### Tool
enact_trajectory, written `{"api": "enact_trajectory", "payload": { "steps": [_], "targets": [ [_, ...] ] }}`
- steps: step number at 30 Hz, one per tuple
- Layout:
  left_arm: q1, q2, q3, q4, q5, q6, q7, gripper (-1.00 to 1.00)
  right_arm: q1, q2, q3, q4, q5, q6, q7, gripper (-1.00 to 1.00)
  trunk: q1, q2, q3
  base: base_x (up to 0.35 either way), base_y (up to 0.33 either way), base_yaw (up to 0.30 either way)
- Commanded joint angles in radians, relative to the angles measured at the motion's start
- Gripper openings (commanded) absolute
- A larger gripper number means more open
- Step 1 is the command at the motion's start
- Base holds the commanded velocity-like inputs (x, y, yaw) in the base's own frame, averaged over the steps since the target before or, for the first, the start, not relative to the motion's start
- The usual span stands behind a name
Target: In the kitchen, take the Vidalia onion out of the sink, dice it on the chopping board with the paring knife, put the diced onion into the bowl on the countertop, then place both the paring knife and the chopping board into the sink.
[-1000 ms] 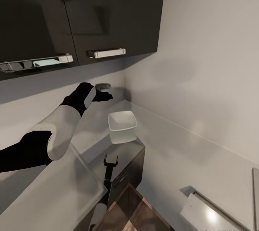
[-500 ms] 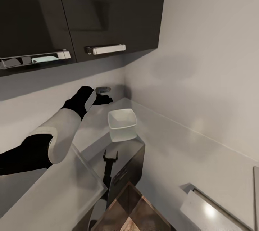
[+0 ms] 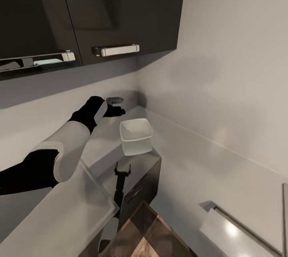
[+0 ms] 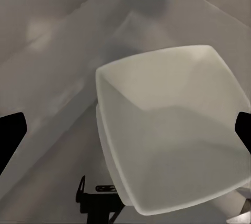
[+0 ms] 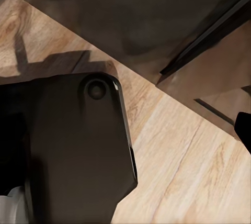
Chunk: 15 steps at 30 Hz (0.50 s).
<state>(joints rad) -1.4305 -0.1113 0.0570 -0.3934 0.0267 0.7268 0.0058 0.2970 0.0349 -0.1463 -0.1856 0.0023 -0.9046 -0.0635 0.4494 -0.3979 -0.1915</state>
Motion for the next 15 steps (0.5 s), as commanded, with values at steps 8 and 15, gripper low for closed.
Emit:
{"api": "enact_trajectory", "payload": {
  "steps": [8,15],
  "targets": [
    [-0.001,-0.001,0.006,-0.002,0.002,0.005,0.000,1.00,0.001,0.001,0.001,-0.002,0.001,0.000,-0.004,1.00,0.001,-0.002,-0.015,0.000,0.000,0.000],
    [-0.001,-0.001,0.006,-0.002,0.002,0.005,0.000,1.00,0.001,0.001,0.001,-0.001,0.001,0.000,-0.004,1.00,0.001,-0.002,-0.026,0.000,0.000,0.000]
  ]
}}
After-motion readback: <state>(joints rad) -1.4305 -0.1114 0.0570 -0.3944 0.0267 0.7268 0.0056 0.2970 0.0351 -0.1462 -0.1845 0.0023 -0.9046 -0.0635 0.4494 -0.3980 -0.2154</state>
